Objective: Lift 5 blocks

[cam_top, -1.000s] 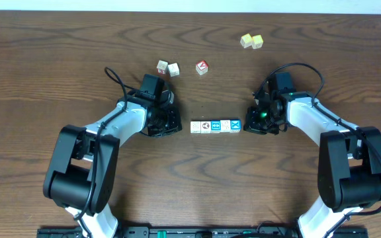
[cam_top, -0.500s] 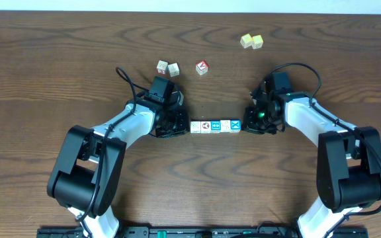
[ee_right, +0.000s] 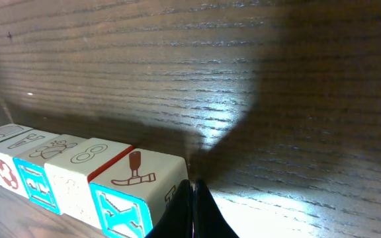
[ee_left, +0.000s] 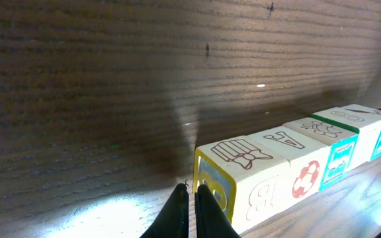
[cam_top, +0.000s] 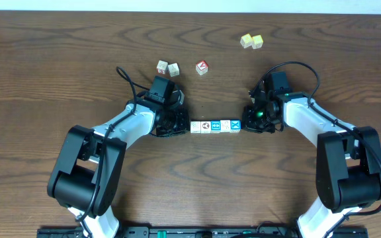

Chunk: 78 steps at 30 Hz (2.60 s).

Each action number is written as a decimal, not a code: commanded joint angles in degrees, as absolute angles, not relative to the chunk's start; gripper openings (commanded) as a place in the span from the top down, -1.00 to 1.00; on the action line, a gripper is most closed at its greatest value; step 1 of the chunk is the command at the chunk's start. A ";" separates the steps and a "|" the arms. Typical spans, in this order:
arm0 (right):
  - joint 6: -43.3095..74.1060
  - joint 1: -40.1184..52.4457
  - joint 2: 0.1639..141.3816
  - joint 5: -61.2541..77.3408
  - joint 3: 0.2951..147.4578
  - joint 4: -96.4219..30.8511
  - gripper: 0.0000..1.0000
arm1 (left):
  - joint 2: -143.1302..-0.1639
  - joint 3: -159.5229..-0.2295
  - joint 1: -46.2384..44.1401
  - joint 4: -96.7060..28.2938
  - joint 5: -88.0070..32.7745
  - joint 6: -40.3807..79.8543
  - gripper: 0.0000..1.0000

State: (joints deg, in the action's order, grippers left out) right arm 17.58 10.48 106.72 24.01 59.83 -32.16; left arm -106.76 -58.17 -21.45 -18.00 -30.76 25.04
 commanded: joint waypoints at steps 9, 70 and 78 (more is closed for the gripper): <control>16.84 13.32 107.07 24.05 59.59 -31.00 0.98 | -107.50 -57.95 -21.63 -18.04 -31.07 24.67 0.85; 17.34 14.37 105.54 24.75 66.37 -39.24 0.98 | -105.51 -57.98 -21.63 -17.67 -36.56 24.67 0.86; 17.32 14.35 105.54 25.63 66.85 -39.31 0.98 | -103.53 -57.98 -21.63 -17.65 -36.75 24.67 0.86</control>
